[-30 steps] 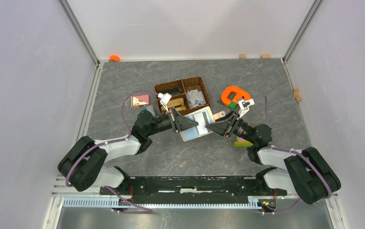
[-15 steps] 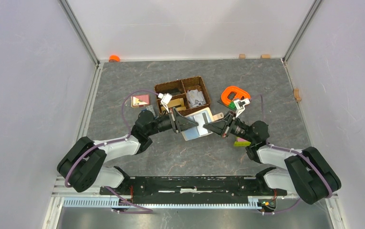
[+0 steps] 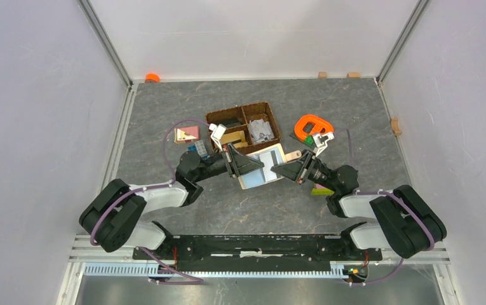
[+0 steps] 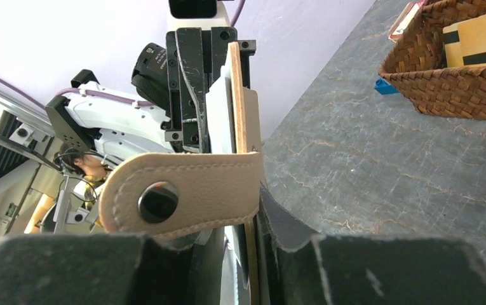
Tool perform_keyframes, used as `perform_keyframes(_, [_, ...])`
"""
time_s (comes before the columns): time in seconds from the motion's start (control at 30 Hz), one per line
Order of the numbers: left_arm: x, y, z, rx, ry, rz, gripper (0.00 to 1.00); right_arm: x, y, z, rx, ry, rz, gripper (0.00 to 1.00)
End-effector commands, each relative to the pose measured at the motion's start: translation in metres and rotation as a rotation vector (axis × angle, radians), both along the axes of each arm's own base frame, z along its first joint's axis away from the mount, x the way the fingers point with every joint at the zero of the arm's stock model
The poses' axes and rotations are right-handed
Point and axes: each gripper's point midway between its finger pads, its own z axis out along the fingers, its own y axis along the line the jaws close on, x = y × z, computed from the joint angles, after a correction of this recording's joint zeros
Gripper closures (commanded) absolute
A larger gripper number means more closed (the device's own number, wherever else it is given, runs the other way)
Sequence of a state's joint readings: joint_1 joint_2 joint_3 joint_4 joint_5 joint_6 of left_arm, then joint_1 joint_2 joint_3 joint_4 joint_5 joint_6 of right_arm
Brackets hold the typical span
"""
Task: Take the credit cards out of the card holder
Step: Remove the credit card from the card holder.
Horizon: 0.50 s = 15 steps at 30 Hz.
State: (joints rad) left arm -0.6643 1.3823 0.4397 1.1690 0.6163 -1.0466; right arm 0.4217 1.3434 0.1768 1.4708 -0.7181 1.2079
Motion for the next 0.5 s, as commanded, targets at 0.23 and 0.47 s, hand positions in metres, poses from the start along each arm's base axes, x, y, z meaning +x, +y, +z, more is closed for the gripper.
perform_keyframes(0.23, [-0.012,0.004,0.028,-0.08,-0.081,-0.03,0.98,-0.008,-0.016,0.025,0.099,-0.103,-0.027,0.76])
perform_keyframes(0.47, [-0.01,0.005,0.026,-0.068,-0.08,-0.015,0.98,-0.01,-0.02,0.029,0.125,-0.099,-0.023,0.92])
